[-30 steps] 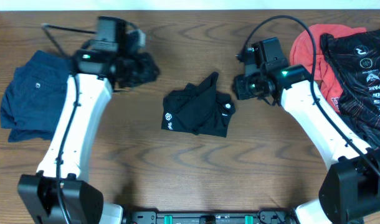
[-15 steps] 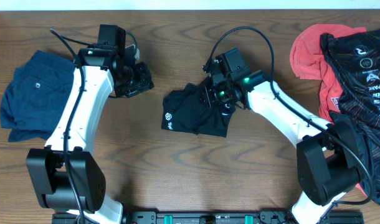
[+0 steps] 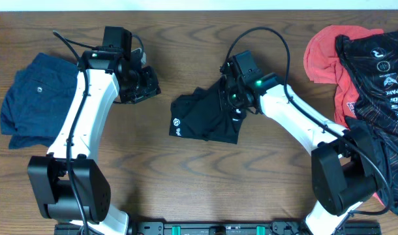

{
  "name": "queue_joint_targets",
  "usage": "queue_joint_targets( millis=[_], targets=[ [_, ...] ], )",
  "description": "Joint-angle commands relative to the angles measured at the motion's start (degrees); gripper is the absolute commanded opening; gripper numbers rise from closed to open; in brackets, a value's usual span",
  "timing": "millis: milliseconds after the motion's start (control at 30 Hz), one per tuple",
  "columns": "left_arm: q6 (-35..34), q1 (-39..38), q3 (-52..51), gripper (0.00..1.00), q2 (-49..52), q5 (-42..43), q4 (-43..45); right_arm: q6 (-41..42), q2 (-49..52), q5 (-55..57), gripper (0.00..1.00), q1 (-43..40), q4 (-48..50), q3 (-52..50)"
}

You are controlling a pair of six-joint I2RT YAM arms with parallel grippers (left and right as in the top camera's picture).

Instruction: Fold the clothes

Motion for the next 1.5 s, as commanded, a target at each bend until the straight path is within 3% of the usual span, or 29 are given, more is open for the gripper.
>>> queue_joint_targets(
  millis=[0,500,667,867,1033,1133,1233,1367,1400,1467],
  targets=[
    [1.20,0.00,-0.15,0.34,-0.11,-1.75,-0.26,-5.07,-3.43,-2.75,0.14,0.04,1.03,4.37],
    [1.16,-0.02,-0.15,0.34,-0.11,-1.75,-0.39,-5.90,5.20,-3.28,0.27,2.95,4.48,6.19],
    [1.16,-0.02,-0.15,0.34,-0.11,-1.75,-0.44,-6.10,6.47,1.07,0.23,1.88,-3.04,6.27],
    [1.16,-0.02,-0.15,0.34,-0.11,-1.73,-0.42,-3.67,-0.28,11.04,0.20,-1.60,-18.84,7.13],
    [1.18,-0.02,-0.15,0.34,-0.11,-1.73,-0.39,-3.82,-4.37,17.62,0.23,-4.81,-22.23,7.13],
    [1.16,-0.02,-0.15,0.34,-0.11,-1.73,-0.44,-3.93,-3.96,17.27,0.24,-6.23,-23.65,7.04],
    [1.18,-0.02,-0.15,0.34,-0.11,-1.75,-0.42,-5.64,-3.56,7.98,0.24,-6.40,-21.77,7.04],
    [1.18,-0.02,-0.15,0.34,-0.11,-1.75,-0.44,-11.10,-3.56,-4.11,0.35,-3.96,-16.35,7.04],
    [1.18,-0.02,-0.15,0.34,-0.11,-1.73,-0.46,-12.55,-3.56,-5.40,0.44,-3.13,-15.89,7.04],
    [1.18,-0.02,-0.15,0.34,-0.11,-1.75,-0.63,-15.76,-3.50,-5.84,0.52,-1.03,-16.02,7.04]
  ],
)
